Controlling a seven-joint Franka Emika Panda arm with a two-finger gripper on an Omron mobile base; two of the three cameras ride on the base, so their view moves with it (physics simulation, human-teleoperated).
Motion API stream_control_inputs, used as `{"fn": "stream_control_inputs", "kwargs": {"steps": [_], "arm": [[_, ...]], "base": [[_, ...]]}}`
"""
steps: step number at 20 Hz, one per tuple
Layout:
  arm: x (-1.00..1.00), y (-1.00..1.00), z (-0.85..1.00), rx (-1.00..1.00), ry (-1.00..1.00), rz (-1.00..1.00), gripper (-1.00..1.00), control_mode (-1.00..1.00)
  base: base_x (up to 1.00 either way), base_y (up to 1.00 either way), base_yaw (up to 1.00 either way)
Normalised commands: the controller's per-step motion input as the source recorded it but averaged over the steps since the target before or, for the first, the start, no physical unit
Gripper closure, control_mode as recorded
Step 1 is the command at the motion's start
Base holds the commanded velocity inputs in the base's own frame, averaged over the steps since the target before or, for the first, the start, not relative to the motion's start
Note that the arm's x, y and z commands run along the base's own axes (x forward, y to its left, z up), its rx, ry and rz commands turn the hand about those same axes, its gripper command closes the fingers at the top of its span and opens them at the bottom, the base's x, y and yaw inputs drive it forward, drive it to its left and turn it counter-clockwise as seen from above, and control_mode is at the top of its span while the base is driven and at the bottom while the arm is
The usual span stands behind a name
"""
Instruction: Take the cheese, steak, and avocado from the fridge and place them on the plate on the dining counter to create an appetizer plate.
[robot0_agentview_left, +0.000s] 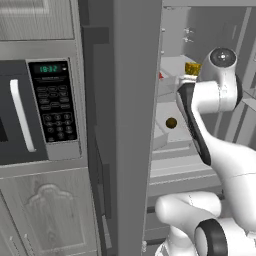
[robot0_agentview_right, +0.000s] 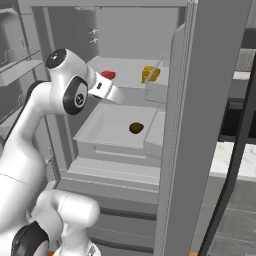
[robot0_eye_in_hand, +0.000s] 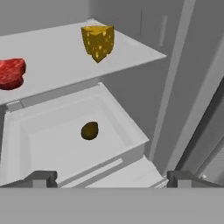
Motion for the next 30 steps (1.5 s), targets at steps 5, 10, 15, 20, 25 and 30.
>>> {"fn": "stream_control_inputs", "kwargs": {"steps": [5, 10, 15, 20, 25, 30], "arm": [[0.13, -0.21, 0.33, 0.00, 0.01, -0.08, -1.00, -1.00], [0.22, -0.14, 0.23, 0.00, 0.03, -0.04, -1.00, -1.00], [0.33, -0.12, 0.01, 0.00, 0.01, -0.03, -1.00, -1.00], [0.31, -0.11, 0.00, 0.00, 0.00, -0.02, -1.00, -1.00], [0.34, -0.11, -0.02, 0.00, 0.00, 0.00, -1.00, -1.00], [0.31, -0.17, 0.00, 0.00, 0.00, 0.00, -1.00, -1.00]], "base": [[0.00, 0.00, 0.00], [0.00, 0.00, 0.00], [0.00, 0.00, 0.00], [0.00, 0.00, 0.00], [0.00, 0.00, 0.00], [0.00, 0.00, 0.00]]}}
